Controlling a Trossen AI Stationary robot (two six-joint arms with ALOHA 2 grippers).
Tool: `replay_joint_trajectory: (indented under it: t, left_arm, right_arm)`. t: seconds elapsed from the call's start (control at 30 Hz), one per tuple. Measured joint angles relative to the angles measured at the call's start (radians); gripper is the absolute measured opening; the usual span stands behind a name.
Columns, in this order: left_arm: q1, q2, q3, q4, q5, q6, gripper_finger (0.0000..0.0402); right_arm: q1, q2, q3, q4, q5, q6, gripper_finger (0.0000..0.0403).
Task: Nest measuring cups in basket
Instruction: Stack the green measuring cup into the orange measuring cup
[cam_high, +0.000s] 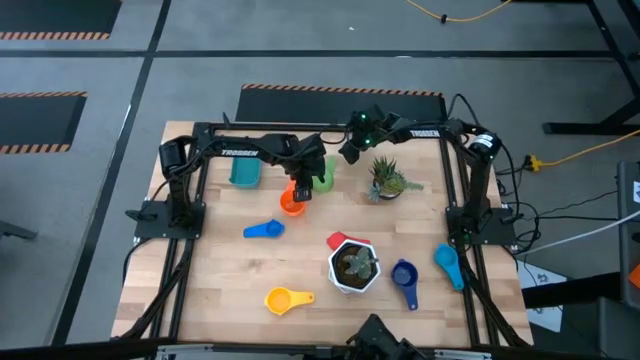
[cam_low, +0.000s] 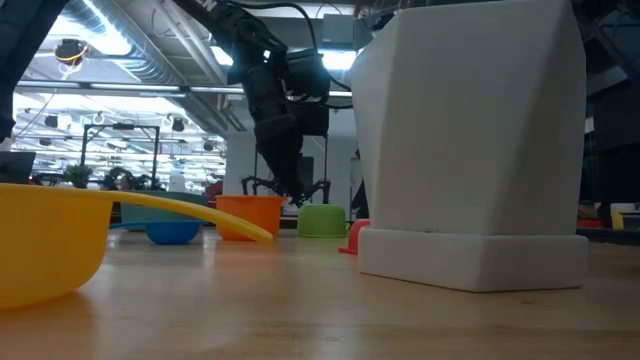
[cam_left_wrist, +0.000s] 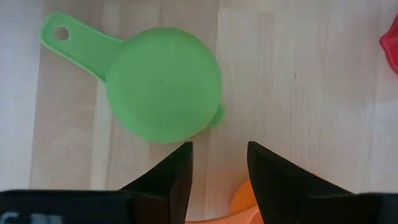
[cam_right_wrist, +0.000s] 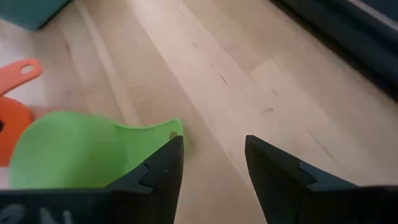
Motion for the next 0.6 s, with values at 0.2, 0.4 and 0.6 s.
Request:
replay_joint_trajectory:
  t: [0.2,0.4,0.6]
  left_arm:
    - [0.001,0.000,0.000,0.000,0.000,-0.001,0.0144]
    - [0.001,0.010,-0.001,-0.002,0.002,0.000,0.0144]
    - [0.000,0.010,-0.001,0.000,0.002,0.000,0.0144]
  right_arm:
    - [0.014,0.038,0.000,0.038,-0.025,0.011,0.0177]
    - [0.015,0.040,0.000,0.066,-0.052,0.039,0.0177]
    - [0.024,0.040,0.000,0.065,-0.058,0.074,0.0177]
